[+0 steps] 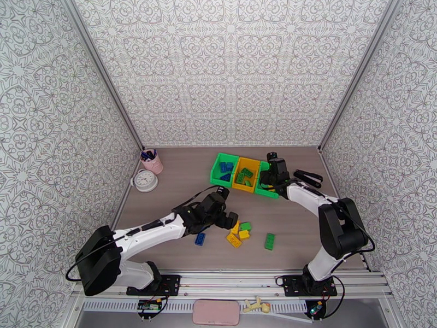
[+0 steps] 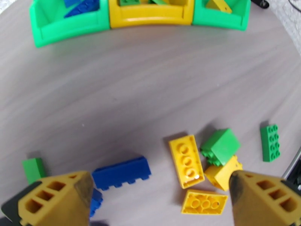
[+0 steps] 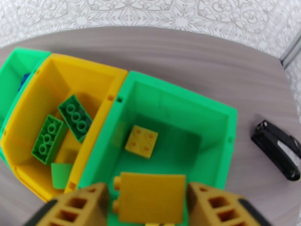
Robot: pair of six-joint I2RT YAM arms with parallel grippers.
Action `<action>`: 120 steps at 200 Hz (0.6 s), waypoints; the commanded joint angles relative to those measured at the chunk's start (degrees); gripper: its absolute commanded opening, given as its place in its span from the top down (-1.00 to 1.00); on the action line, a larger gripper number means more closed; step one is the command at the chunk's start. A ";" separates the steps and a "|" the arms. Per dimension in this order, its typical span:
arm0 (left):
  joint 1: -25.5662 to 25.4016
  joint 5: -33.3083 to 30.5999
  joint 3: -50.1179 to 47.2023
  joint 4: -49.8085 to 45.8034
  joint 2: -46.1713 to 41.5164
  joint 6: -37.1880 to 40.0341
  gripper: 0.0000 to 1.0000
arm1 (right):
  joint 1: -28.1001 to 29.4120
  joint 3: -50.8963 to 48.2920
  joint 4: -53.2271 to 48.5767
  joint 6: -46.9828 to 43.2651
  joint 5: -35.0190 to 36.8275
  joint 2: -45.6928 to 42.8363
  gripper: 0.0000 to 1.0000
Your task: Sort the legos into containers by color
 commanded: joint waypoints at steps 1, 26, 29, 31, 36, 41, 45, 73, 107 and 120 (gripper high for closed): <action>-1.34 3.11 3.69 -8.39 2.99 -0.94 -0.99 | -0.36 0.43 0.26 -0.93 -0.72 -3.14 -0.41; -2.95 5.00 6.03 -11.70 5.56 0.29 -0.99 | -0.74 -0.25 0.31 -1.44 -1.06 -5.26 -0.62; -3.12 5.24 6.30 -12.12 5.84 0.41 -0.99 | -0.71 -0.32 0.34 -1.54 -1.09 -5.48 -0.65; -3.22 5.25 6.55 -12.47 6.07 0.49 -0.99 | -0.71 -0.34 0.30 -1.56 -1.21 -5.64 -0.68; -3.53 5.68 7.08 -13.10 6.74 0.78 -0.99 | -0.82 -0.45 0.41 -1.61 -1.30 -5.94 -0.71; -3.79 6.01 7.59 -13.90 7.31 0.99 -0.99 | -0.92 -0.65 0.40 -1.66 -1.42 -6.25 -0.72; -3.99 6.27 8.03 -14.51 7.82 1.22 -0.99 | -0.96 -0.67 0.39 -1.66 -1.42 -6.45 -0.72; -5.13 7.62 11.76 -19.24 12.24 2.76 -0.99 | -1.39 -1.29 0.80 -1.66 -1.51 -7.18 -0.74; -7.69 7.95 15.05 -23.23 16.37 5.96 -0.99 | -1.74 -1.75 1.40 -1.62 -1.84 -7.80 -0.75; -8.62 8.64 15.78 -23.82 17.51 7.14 -0.99 | -1.85 -1.91 1.48 -1.66 -2.01 -7.91 -0.75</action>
